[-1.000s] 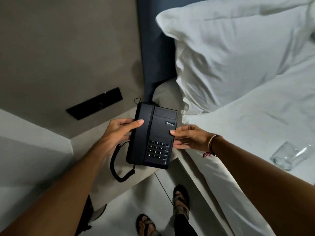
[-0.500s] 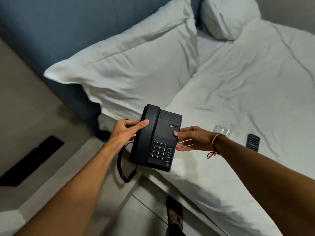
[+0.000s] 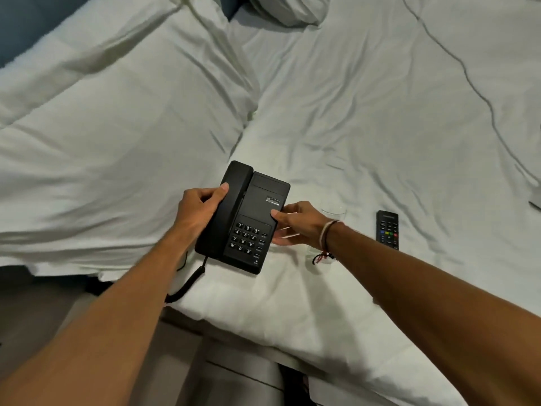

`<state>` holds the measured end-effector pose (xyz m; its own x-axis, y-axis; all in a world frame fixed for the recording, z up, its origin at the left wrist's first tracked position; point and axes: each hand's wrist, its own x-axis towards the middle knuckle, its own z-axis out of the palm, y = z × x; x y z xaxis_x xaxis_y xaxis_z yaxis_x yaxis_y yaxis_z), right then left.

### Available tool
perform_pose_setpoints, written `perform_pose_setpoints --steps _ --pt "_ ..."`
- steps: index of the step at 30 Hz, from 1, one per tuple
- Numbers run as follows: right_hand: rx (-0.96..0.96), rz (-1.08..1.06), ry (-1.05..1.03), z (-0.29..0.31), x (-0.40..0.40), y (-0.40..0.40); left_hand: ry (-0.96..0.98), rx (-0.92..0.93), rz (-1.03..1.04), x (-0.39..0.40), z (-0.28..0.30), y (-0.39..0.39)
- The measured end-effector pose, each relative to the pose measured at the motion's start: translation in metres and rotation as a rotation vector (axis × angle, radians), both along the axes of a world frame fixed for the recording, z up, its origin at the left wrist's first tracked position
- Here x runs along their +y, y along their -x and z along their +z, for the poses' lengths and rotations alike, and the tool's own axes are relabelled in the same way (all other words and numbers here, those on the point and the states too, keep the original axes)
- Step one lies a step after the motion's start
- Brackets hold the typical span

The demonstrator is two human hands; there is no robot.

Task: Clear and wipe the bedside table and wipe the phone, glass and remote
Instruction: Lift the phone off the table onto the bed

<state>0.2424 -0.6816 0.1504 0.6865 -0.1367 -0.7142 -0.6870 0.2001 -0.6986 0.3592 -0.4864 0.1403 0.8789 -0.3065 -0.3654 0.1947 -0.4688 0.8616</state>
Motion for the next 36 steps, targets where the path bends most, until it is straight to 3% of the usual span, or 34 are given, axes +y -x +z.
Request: perform_pose_setpoints --steps 11,18,21,25,27,30,32,36 --pt "0.233 -0.055 0.100 -0.025 -0.005 -0.038 -0.220 -0.002 0.006 -0.024 -0.046 -0.017" --pt "0.282 -0.103 0.122 -0.031 -0.004 -0.045 -0.236 -0.022 0.029 -0.025 -0.039 -0.013" --pt "0.254 0.022 0.362 -0.025 -0.001 -0.045 -0.263 -0.152 0.012 -0.028 -0.026 -0.008" --pt "0.106 0.240 0.838 -0.002 0.001 -0.039 -0.348 -0.391 -0.110 -0.026 -0.001 -0.002" --pt "-0.008 0.353 1.088 0.010 0.001 -0.034 -0.465 -0.588 -0.209 -0.016 0.011 0.005" --pt "-0.103 0.479 1.396 0.028 0.005 -0.028 -0.648 -1.033 -0.243 0.006 0.034 0.018" --pt "-0.150 0.530 1.527 0.042 0.011 -0.024 -0.780 -1.186 -0.237 0.024 0.048 0.023" --pt "-0.301 0.603 1.648 0.081 0.041 -0.021 -0.924 -1.255 -0.122 0.077 0.084 0.032"
